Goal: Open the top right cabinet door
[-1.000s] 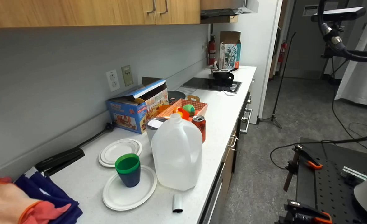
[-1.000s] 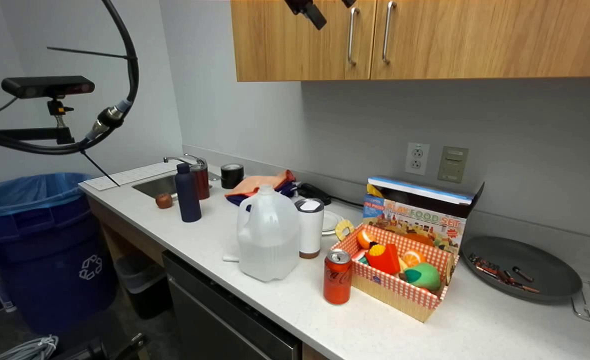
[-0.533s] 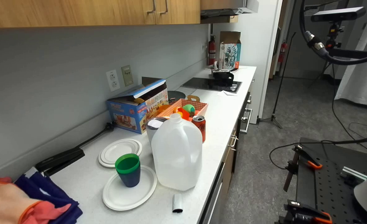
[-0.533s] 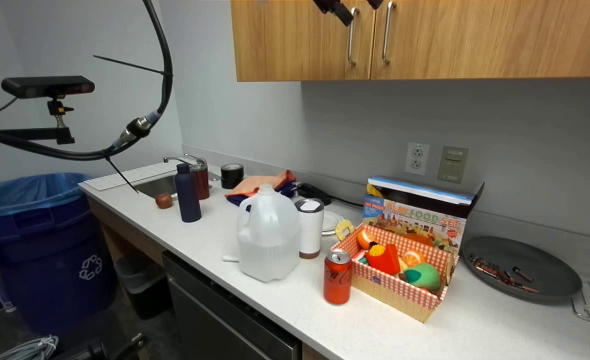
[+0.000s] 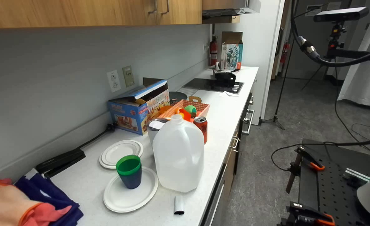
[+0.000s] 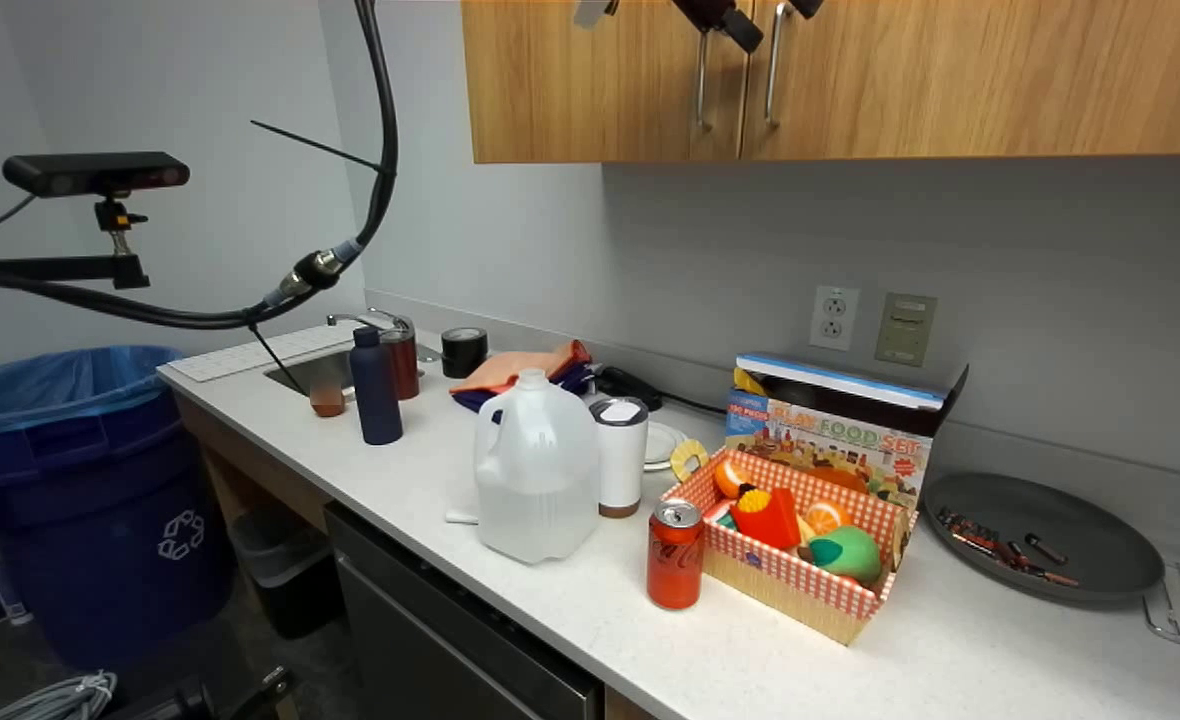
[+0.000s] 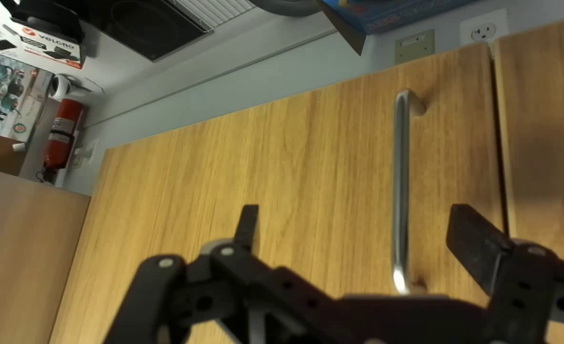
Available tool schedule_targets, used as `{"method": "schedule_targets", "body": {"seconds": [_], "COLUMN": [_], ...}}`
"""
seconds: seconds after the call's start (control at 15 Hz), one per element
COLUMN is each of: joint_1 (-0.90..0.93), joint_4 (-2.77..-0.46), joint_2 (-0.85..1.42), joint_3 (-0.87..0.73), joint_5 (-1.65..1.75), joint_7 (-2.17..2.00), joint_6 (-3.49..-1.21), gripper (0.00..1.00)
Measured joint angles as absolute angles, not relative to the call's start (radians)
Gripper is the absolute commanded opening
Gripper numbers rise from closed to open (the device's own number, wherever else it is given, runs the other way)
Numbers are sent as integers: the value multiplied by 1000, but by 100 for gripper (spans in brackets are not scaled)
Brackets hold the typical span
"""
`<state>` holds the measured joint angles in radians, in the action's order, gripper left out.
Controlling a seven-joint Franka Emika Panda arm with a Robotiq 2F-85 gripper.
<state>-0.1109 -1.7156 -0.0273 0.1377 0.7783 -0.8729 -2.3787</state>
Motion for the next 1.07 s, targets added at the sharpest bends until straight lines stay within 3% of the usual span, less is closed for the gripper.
{"method": "schedule_targets", "body": {"seconds": [0.53, 1.07], "joint_1": [-69, -22], "joint_4": [-1659, -1657], "joint_2": [19, -12], "joint_3": [65, 61], "joint_5": [788, 858], "joint_7": [-883, -922], "joint_6": [-2360, -2180], "gripper": [100, 100]}}
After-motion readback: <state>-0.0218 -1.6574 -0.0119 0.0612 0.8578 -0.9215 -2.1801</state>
